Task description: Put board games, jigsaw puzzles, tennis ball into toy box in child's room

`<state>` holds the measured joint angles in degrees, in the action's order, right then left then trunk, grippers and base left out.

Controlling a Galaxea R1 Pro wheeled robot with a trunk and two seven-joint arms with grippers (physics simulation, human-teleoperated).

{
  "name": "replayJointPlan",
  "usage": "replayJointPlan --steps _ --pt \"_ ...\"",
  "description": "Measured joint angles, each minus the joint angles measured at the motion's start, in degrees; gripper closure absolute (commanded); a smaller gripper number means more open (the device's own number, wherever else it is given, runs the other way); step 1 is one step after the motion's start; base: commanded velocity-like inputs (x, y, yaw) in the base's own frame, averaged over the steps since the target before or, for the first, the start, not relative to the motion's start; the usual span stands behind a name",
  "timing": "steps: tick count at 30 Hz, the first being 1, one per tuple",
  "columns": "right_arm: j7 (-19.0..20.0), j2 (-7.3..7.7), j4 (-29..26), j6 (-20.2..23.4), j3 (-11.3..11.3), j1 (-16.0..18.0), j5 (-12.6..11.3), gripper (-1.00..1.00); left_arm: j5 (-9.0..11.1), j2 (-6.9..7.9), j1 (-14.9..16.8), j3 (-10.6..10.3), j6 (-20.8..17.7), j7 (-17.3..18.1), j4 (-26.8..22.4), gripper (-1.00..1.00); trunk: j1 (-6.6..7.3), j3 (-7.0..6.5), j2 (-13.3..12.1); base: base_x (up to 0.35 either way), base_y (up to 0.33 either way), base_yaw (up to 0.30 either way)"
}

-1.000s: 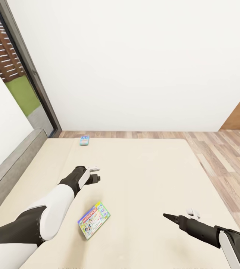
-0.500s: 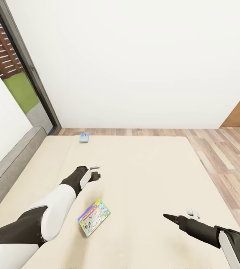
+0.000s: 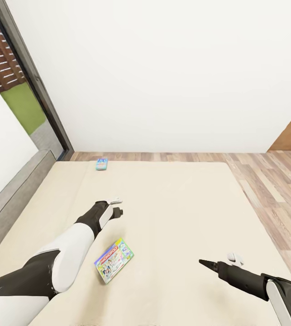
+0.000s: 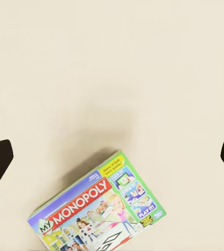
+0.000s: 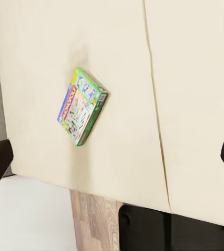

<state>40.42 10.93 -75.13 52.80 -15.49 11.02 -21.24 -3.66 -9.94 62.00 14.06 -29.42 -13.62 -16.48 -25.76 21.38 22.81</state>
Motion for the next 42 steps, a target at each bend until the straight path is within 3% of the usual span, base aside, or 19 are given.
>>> replayJointPlan --steps 10,42 --pt "0.0 1.58 0.0 -0.1 -0.1 0.0 0.0 -1.0 0.0 0.0 0.0 0.0 0.1 0.0 -0.3 -1.0 0.0 0.95 0.0 0.0 0.0 0.0" --pt "0.2 1.81 -0.1 -0.1 -0.3 0.0 0.0 -1.0 0.0 0.01 0.1 -0.1 -0.2 -0.1 -3.1 -1.0 0.0 3.97 0.0 0.0 0.0 0.0"
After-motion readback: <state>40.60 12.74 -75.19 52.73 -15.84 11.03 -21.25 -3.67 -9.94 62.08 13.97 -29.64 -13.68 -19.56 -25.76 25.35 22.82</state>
